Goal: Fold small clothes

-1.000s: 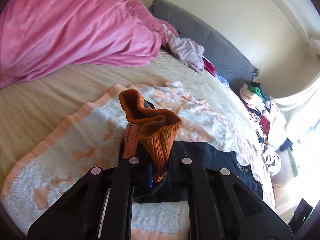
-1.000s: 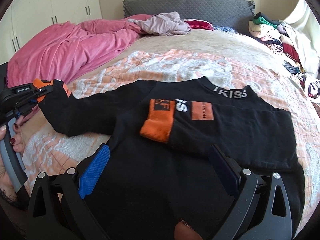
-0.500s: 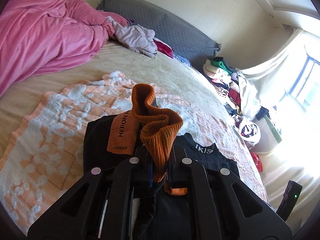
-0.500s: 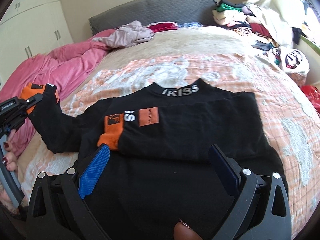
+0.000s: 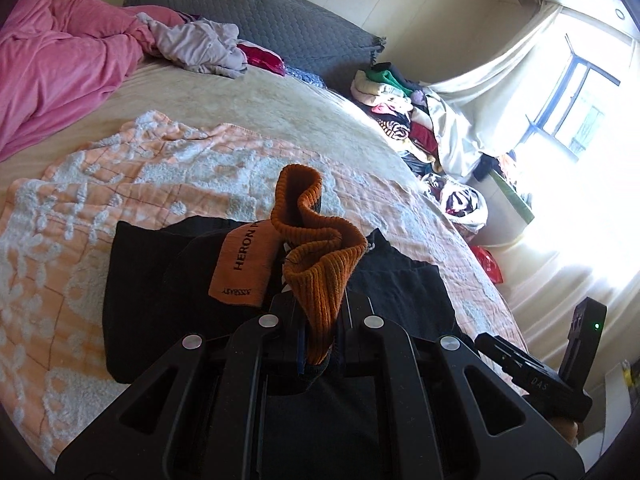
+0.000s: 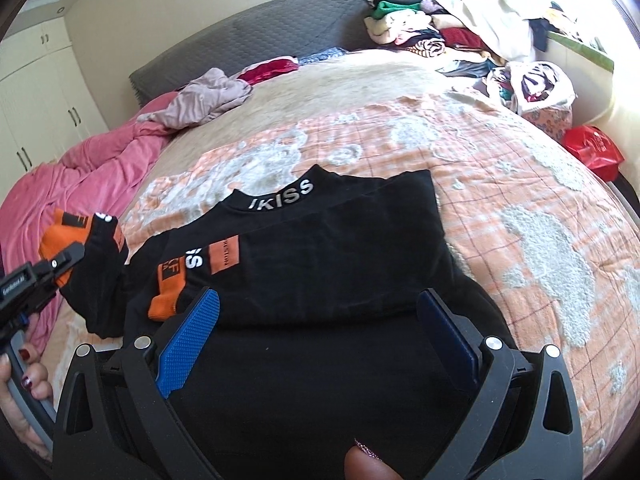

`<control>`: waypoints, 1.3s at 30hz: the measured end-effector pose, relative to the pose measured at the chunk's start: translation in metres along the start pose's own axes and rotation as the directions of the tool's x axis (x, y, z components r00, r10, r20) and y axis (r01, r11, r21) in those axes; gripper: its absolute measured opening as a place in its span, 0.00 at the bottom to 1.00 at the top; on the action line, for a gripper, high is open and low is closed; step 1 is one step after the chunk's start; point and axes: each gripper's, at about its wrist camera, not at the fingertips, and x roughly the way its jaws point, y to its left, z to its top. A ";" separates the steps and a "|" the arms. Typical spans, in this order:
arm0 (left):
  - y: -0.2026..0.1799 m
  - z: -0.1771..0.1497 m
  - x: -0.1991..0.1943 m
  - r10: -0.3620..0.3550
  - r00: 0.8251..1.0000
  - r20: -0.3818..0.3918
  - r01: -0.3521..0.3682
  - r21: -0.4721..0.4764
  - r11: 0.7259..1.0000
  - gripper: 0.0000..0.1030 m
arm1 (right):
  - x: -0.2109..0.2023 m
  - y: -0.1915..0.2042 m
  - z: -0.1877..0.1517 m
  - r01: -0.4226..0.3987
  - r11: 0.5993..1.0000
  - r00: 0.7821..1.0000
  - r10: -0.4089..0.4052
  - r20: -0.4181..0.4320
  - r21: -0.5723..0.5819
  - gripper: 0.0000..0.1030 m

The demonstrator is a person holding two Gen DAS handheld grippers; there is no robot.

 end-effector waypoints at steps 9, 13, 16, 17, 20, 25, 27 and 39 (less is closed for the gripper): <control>-0.016 -0.023 0.031 -0.046 0.992 -0.122 0.054 0.062 0.997 0.04 | 0.004 -0.015 0.000 0.001 0.997 1.000 0.000 -0.016 0.071 0.96; -0.018 -0.033 0.046 -0.061 0.981 -0.183 0.076 0.076 0.994 0.08 | 0.006 -0.015 -0.002 -0.005 0.996 1.000 0.007 -0.021 0.084 0.96; -0.023 -0.042 0.055 -0.077 0.971 -0.229 0.098 0.084 0.992 0.17 | 0.010 -0.015 -0.004 -0.017 0.995 0.999 0.020 -0.033 0.096 0.96; -0.025 -0.045 0.057 -0.088 0.965 -0.245 0.112 0.087 0.990 0.19 | 0.012 -0.014 -0.004 -0.022 0.995 0.999 0.025 -0.040 0.098 0.96; -0.033 -0.050 0.058 -0.094 0.957 -0.273 0.129 0.114 0.985 0.30 | 0.017 -0.008 -0.007 -0.033 0.995 0.998 0.038 -0.057 0.090 0.96; -0.029 -0.038 0.046 -0.051 0.969 -0.242 0.087 0.142 0.986 0.44 | 0.033 0.011 -0.017 -0.068 0.996 0.991 0.073 -0.109 0.049 0.96; -0.021 -0.030 0.043 0.004 0.976 -0.218 0.030 0.155 0.987 0.51 | 0.042 0.025 -0.023 -0.095 0.995 0.984 0.098 -0.147 0.026 0.96; 0.037 0.007 0.009 0.146 0.984 -0.100 -0.143 0.036 0.989 0.81 | 0.089 0.084 -0.044 -0.193 0.981 0.952 0.185 -0.245 -0.008 0.61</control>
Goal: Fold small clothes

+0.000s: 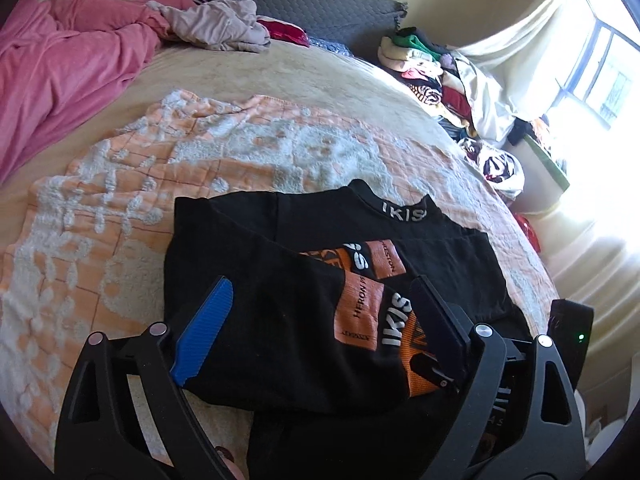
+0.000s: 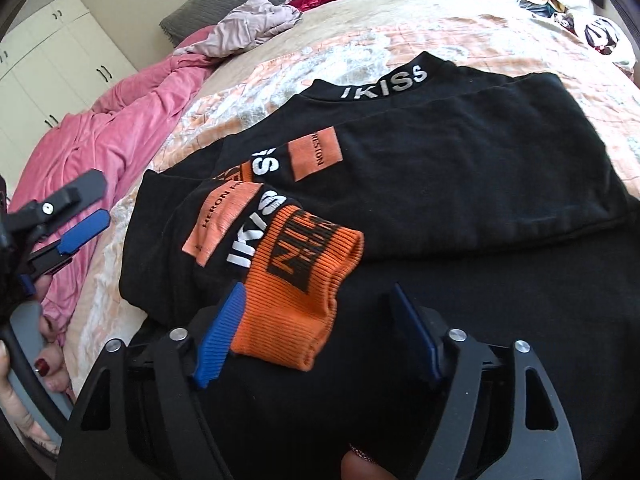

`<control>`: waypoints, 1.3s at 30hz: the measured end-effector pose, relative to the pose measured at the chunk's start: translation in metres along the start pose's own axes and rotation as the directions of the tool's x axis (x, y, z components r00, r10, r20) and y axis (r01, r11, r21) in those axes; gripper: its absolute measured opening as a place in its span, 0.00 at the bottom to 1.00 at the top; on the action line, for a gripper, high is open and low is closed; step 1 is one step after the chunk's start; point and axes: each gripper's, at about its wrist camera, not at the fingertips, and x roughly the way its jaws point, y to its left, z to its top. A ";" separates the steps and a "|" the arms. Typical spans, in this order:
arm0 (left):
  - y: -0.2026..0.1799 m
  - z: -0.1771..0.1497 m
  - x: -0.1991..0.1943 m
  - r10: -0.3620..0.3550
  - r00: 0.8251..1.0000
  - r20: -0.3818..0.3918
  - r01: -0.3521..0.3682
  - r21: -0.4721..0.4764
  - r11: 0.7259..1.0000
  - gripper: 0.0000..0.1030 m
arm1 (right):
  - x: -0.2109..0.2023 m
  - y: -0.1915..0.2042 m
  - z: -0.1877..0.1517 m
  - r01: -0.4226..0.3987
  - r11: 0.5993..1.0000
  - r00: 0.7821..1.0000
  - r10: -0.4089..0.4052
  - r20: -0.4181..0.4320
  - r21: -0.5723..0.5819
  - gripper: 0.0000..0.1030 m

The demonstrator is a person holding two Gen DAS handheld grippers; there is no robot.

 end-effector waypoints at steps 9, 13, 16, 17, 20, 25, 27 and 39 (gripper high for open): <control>0.024 0.009 -0.017 0.052 0.996 0.071 -0.048 -0.056 0.997 0.81 | -0.013 0.029 0.017 -0.013 0.990 0.997 0.024 0.072 -0.138 0.07; 0.036 0.011 -0.019 0.045 0.996 0.075 -0.038 -0.102 0.994 0.81 | -0.035 0.041 0.037 -0.002 0.978 0.991 0.029 0.127 -0.211 0.06; 0.039 0.012 -0.021 0.045 0.996 0.083 -0.036 -0.106 0.994 0.81 | -0.052 0.045 0.053 0.028 0.969 0.984 0.016 0.177 -0.244 0.06; 0.039 0.012 -0.021 0.045 0.995 0.085 -0.036 -0.109 0.993 0.81 | -0.058 0.046 0.058 0.041 0.966 0.981 0.010 0.195 -0.254 0.06; 0.042 0.012 -0.021 0.050 0.995 0.086 -0.040 -0.117 0.992 0.81 | -0.073 0.042 0.072 0.076 0.962 0.970 -0.010 0.241 -0.264 0.06; 0.046 0.011 -0.020 0.051 0.995 0.087 -0.039 -0.133 0.990 0.81 | -0.092 0.021 0.088 0.130 0.963 0.957 -0.059 0.285 -0.235 0.06; 0.046 0.011 -0.019 0.047 0.995 0.087 -0.035 -0.130 0.991 0.81 | -0.096 0.010 0.091 0.159 0.961 0.950 -0.087 0.301 -0.226 0.06; 0.025 0.010 0.000 0.044 0.996 0.083 -0.037 -0.083 0.996 0.81 | -0.091 -0.059 0.087 0.276 0.952 0.924 -0.224 0.310 -0.134 0.06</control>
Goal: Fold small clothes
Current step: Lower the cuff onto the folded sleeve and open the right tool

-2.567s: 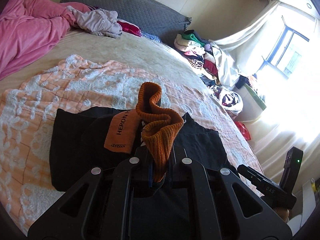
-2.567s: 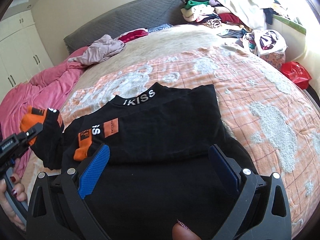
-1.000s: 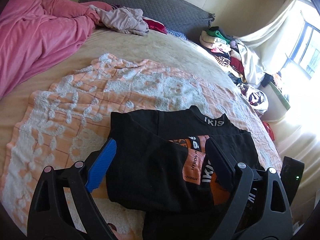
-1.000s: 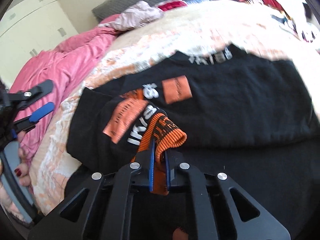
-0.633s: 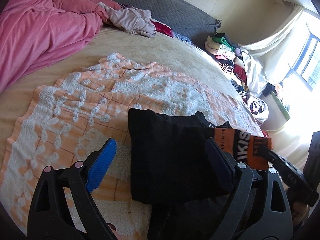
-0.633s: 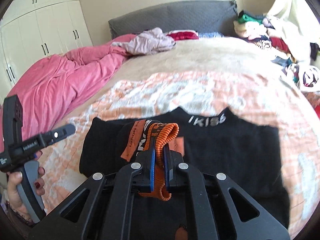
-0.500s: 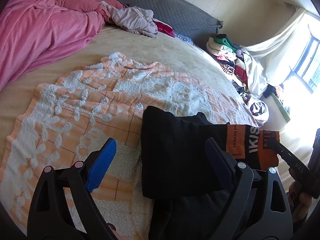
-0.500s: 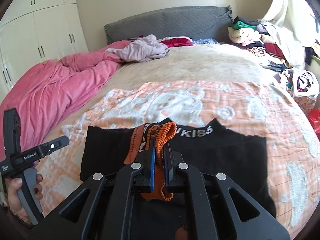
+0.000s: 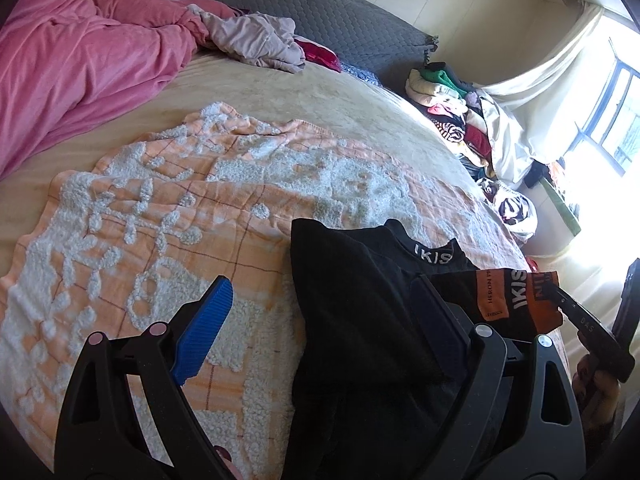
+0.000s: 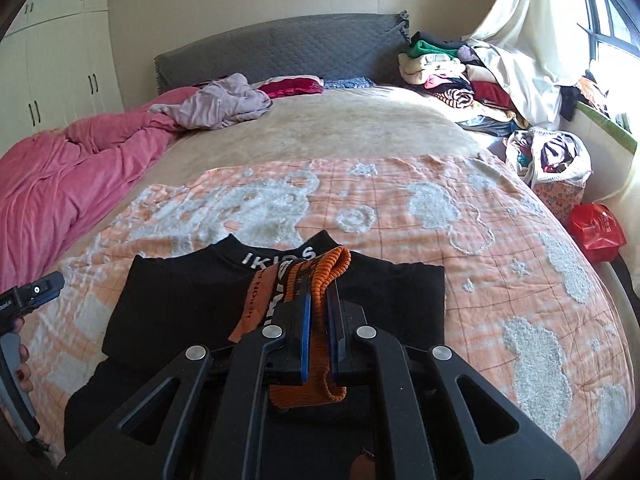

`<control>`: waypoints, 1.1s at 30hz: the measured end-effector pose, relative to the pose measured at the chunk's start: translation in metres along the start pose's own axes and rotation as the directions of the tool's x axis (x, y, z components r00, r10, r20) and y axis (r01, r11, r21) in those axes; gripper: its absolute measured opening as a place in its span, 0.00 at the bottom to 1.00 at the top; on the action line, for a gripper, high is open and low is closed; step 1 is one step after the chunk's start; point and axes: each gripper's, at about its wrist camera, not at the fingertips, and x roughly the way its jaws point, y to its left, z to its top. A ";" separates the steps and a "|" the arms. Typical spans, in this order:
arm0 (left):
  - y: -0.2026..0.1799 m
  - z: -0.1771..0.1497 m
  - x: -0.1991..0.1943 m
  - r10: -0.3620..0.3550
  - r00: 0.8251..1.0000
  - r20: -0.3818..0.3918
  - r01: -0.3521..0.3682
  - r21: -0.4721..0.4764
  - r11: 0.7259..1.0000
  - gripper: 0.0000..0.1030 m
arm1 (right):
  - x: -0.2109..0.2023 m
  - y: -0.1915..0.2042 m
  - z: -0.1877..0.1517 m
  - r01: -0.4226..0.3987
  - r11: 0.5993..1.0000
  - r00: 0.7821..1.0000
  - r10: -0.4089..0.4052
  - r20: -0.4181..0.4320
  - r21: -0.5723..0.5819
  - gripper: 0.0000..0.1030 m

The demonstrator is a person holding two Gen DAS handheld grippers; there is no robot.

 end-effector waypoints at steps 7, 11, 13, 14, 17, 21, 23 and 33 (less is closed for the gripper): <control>-0.032 -0.009 0.025 -0.035 0.999 -0.042 0.039 0.087 0.995 0.67 | 0.005 -0.013 -0.011 0.025 1.000 1.000 -0.025 -0.018 0.015 0.06; -0.047 -0.017 0.046 -0.043 0.995 -0.086 0.054 0.133 0.990 0.67 | 0.006 -0.015 -0.015 0.032 0.999 0.999 -0.032 -0.026 0.016 0.06; -0.053 -0.022 0.058 -0.049 0.992 -0.116 0.067 0.153 0.986 0.67 | 0.006 -0.016 -0.017 0.040 0.999 0.999 -0.040 -0.029 0.012 0.06; -0.055 -0.025 0.063 -0.044 0.990 -0.132 0.065 0.160 0.985 0.67 | 0.006 -0.017 -0.017 0.043 0.999 0.999 -0.042 -0.030 0.011 0.06; -0.055 -0.031 0.078 -0.016 0.985 -0.171 0.046 0.176 0.983 0.67 | 0.008 -0.019 -0.018 0.051 0.999 0.998 -0.051 -0.040 0.013 0.06; -0.051 -0.039 0.090 0.017 0.974 -0.225 0.028 0.195 0.980 0.68 | 0.012 -0.022 -0.019 0.084 0.996 0.995 -0.083 -0.063 0.021 0.08; -0.052 -0.041 0.091 0.031 0.973 -0.230 0.019 0.214 0.977 0.69 | 0.015 -0.025 -0.021 0.105 0.994 0.991 -0.101 -0.087 0.038 0.09; -0.057 -0.051 0.093 0.069 0.964 -0.256 -0.003 0.252 0.968 0.74 | 0.032 -0.004 -0.040 0.074 0.997 0.985 -0.072 -0.160 0.007 0.24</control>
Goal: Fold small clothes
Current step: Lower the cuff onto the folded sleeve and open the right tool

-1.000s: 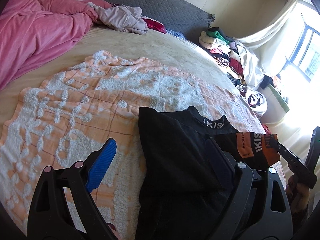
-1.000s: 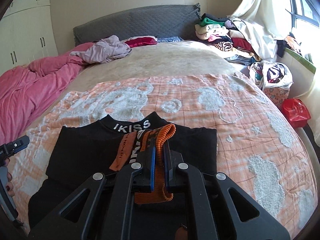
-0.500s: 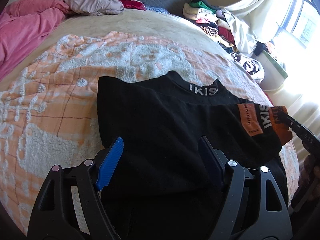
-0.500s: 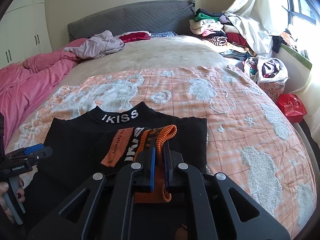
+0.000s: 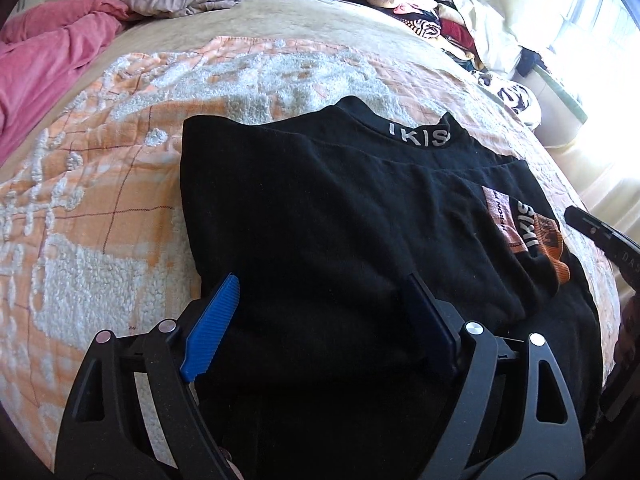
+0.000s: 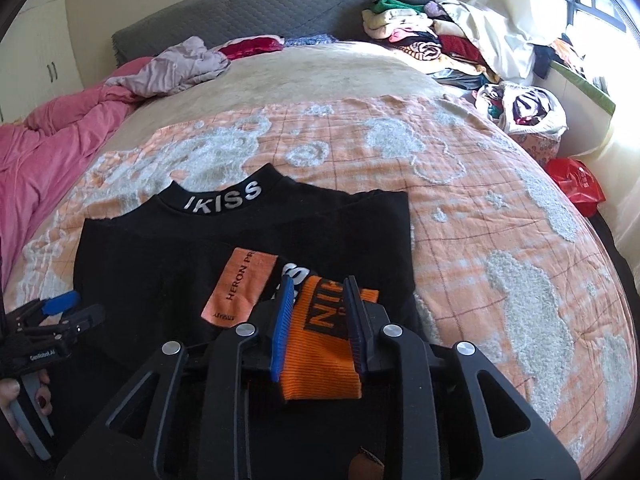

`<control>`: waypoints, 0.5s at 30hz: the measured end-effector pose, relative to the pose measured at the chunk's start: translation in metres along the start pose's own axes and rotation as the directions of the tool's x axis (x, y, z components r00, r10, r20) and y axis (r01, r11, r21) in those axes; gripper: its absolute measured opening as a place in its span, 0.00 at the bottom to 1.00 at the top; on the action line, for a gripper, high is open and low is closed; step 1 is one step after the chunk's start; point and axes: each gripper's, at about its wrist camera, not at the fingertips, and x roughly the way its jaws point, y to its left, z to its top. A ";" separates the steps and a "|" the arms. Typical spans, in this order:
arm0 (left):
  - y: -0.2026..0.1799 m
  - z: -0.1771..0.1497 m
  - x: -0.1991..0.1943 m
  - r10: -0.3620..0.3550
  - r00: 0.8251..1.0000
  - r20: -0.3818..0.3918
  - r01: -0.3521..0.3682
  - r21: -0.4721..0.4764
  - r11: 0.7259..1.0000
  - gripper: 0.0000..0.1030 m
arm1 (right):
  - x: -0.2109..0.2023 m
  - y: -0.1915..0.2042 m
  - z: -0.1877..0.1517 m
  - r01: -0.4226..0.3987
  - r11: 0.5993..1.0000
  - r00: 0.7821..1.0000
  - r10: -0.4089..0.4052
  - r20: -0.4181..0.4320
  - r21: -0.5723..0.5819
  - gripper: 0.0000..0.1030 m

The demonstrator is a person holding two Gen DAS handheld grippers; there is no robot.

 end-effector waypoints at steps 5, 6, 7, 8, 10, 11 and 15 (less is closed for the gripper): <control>0.001 -0.001 -0.001 -0.006 1.000 -0.008 0.006 -0.005 1.000 0.74 | 0.014 0.029 -0.006 -0.055 0.994 0.998 0.052 -0.037 -0.091 0.32; 0.001 -0.001 -0.001 -0.007 1.000 -0.009 0.007 -0.006 1.000 0.74 | 0.020 0.032 -0.007 -0.055 0.993 0.997 0.049 -0.059 -0.101 0.37; 0.001 -0.001 -0.001 -0.008 1.000 -0.010 0.008 -0.006 1.000 0.74 | 0.027 0.031 -0.008 -0.038 0.994 0.996 0.028 -0.087 -0.105 0.40; 0.001 -0.001 -0.002 -0.009 1.000 -0.011 0.009 -0.005 1.000 0.74 | 0.035 0.028 -0.010 -0.022 0.995 0.993 0.010 -0.120 -0.102 0.41; 0.001 -0.001 -0.002 -0.014 1.000 -0.012 0.014 -0.007 1.000 0.74 | 0.047 0.019 -0.014 -0.015 0.996 0.986 0.000 -0.164 -0.090 0.41; 0.001 -0.002 -0.003 -0.015 1.000 -0.013 0.015 -0.007 1.000 0.74 | 0.047 0.016 -0.015 -0.014 0.996 0.986 -0.001 -0.165 -0.086 0.41; 0.000 -0.002 -0.003 -0.014 1.000 -0.013 0.014 -0.007 1.000 0.74 | 0.045 0.008 -0.019 -0.013 0.998 0.988 0.003 -0.153 -0.069 0.41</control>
